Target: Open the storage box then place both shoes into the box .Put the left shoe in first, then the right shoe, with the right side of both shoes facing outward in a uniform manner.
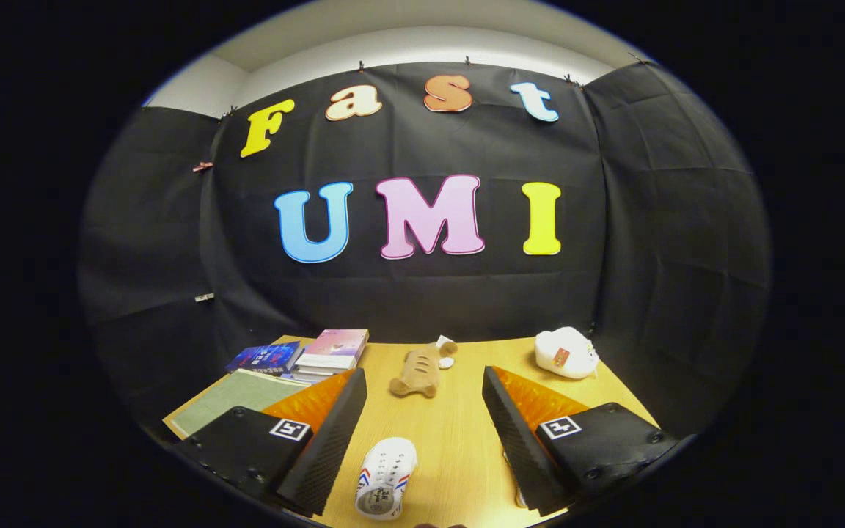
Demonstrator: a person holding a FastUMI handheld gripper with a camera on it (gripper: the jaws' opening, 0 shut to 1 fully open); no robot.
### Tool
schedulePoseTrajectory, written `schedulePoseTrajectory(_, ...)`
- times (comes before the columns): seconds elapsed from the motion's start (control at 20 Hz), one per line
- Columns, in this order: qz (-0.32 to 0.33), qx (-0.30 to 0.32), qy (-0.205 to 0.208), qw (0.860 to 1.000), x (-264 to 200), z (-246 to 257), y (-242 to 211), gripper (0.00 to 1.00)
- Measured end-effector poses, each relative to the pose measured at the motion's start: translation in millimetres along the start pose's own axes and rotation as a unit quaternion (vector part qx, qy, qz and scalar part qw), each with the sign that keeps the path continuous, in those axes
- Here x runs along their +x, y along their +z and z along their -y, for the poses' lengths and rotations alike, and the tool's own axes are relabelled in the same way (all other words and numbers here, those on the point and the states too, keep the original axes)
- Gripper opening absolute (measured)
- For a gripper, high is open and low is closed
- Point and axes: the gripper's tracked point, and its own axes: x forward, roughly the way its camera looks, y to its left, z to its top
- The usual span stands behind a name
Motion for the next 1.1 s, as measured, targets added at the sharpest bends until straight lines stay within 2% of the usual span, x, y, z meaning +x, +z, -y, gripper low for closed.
schedulePoseTrajectory(0.25, -0.059, 0.062, 0.065, 0.994, 9, -27, -38, 0.99)
schedulePoseTrajectory(0.45, -0.125, 0.108, 0.136, 0.977, 12, -59, -77, 0.98)
schedulePoseTrajectory(0.8, -0.227, 0.176, 0.26, 0.922, 0, -117, -134, 0.98)
schedulePoseTrajectory(0.95, -0.273, 0.196, 0.315, 0.888, -13, -147, -157, 0.98)
schedulePoseTrajectory(1.1, -0.304, 0.218, 0.346, 0.86, -17, -166, -173, 0.98)
